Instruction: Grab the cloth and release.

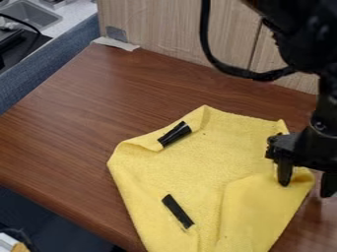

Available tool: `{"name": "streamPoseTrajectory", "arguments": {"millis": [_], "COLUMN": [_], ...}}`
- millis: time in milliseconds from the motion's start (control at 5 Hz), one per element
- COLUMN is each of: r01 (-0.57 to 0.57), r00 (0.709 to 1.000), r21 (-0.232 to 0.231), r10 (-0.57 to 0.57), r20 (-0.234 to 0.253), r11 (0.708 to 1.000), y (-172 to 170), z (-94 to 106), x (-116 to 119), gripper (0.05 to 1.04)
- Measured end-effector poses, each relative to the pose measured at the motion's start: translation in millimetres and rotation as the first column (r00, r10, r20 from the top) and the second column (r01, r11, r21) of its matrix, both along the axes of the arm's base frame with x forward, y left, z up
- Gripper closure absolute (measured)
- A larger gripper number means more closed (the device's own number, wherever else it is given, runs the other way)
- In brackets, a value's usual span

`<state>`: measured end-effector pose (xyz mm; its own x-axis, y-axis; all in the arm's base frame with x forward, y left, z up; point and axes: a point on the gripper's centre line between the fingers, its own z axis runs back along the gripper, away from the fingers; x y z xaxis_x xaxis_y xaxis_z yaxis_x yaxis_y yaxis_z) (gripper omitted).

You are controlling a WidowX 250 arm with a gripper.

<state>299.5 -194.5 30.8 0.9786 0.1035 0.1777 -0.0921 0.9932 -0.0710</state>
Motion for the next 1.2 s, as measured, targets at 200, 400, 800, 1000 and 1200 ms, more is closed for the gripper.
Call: {"name": "streamPoseTrajectory", "arguments": {"millis": [200,400,800,1000,1200], "r01": [-0.011,-0.02,-0.015,-0.004,-0.041], "r00": [1.0,1.0,1.0,1.0,0.997], "r21": [0.001,0.004,0.016,0.02,-0.004], "r10": [0.011,0.02,0.015,0.004,0.041], "r20": [-0.006,-0.006,-0.011,-0.005,0.068], "r11": [1.0,1.0,1.0,1.0,0.999], "y": [0,0,2,4,17], "z": [-1.7,-1.4,-1.6,9.6,41.9], "x": [-1,-1,-1,-3,5], "gripper": [0.719,0.934,1.032,1.032,1.032]}}
